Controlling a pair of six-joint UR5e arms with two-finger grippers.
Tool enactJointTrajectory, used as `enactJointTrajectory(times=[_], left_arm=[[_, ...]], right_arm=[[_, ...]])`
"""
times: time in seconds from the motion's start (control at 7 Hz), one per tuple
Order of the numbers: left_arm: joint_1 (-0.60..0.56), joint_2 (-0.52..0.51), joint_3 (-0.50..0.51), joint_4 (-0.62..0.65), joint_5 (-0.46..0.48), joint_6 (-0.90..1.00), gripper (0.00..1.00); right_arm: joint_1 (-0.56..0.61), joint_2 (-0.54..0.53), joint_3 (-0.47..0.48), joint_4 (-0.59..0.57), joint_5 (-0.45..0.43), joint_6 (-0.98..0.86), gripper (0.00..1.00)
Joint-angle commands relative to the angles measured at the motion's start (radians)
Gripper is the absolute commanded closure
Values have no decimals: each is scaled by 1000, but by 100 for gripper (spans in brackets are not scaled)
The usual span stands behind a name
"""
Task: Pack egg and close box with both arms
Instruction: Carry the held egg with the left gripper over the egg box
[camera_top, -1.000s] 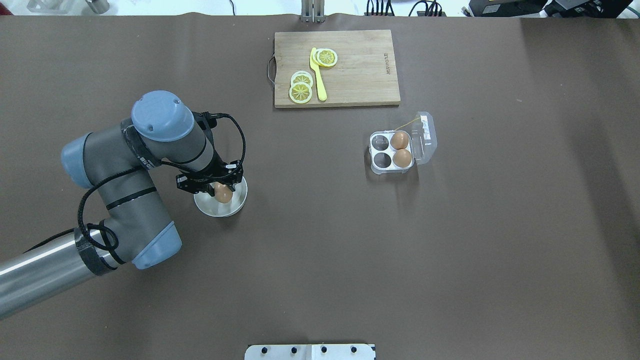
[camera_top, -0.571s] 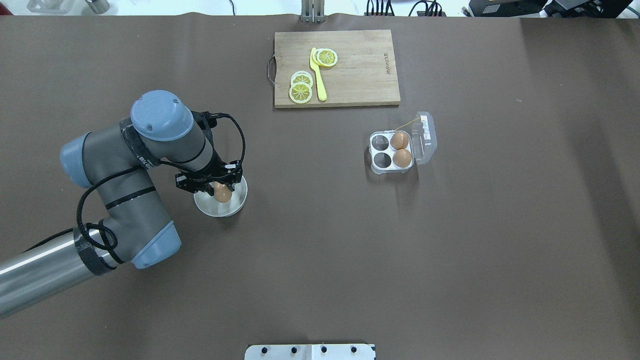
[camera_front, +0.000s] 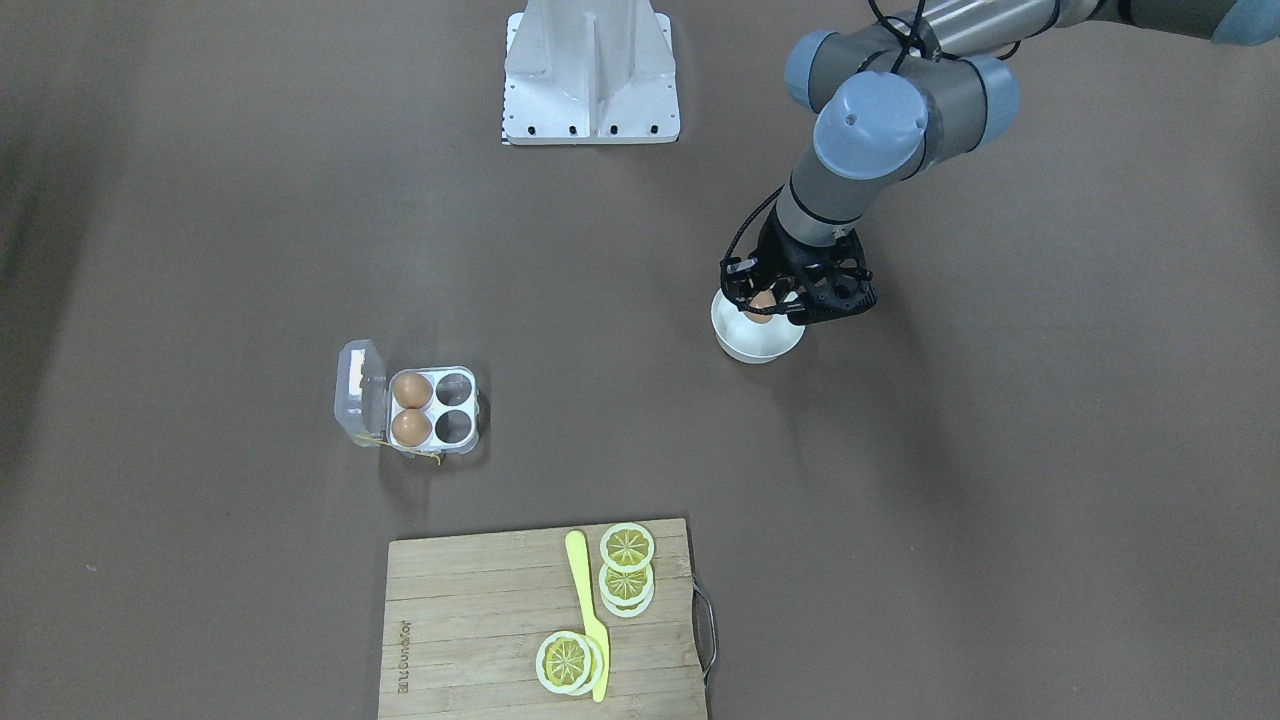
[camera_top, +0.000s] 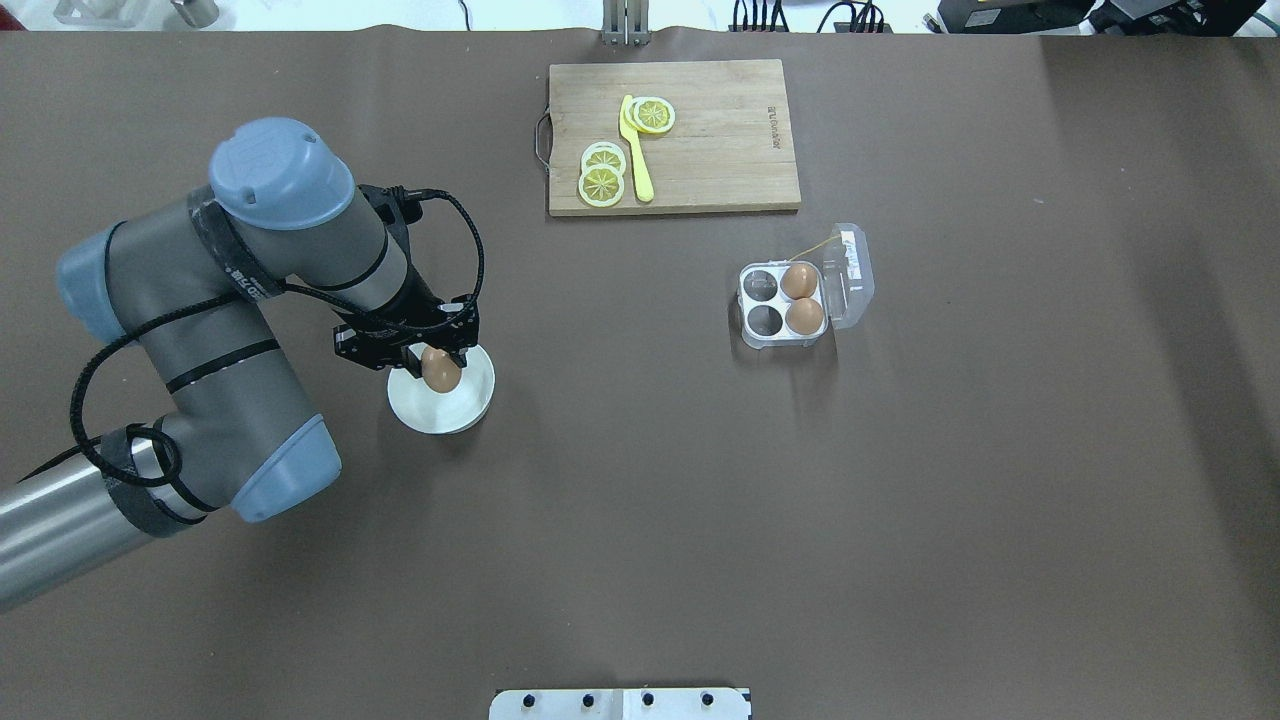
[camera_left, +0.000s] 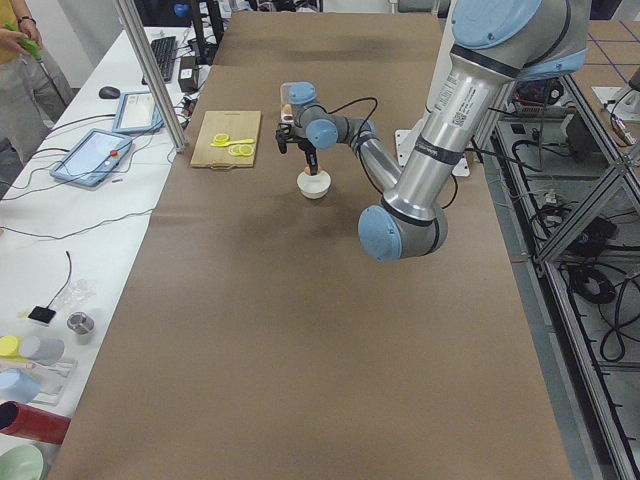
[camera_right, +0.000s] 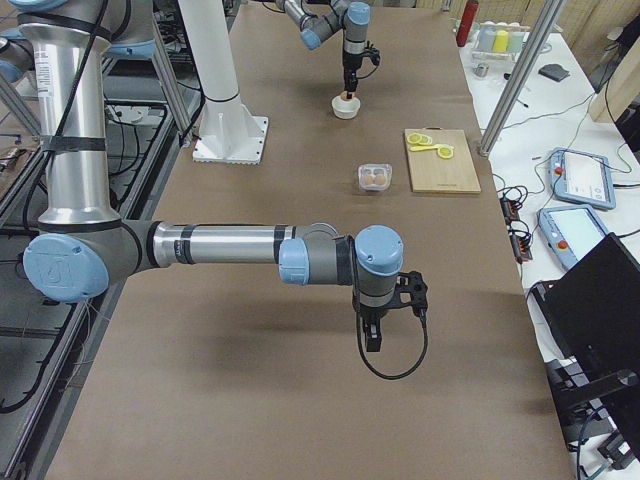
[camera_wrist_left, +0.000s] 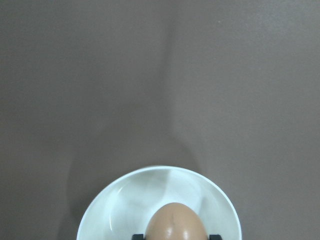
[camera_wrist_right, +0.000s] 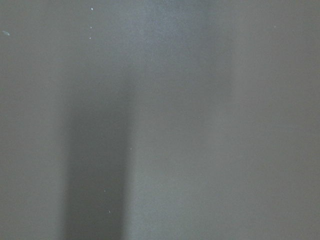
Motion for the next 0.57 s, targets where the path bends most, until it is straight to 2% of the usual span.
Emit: enactJointTrajectory(times=[0.0,0.43], left_arm=[[-12,-68,-26,103,-2,10,67],[-21,-200,92,113,-3,7,67]], right_arm=[[0,-3,0,0,0,0,1],[-2,3,0,0,0,5,1]])
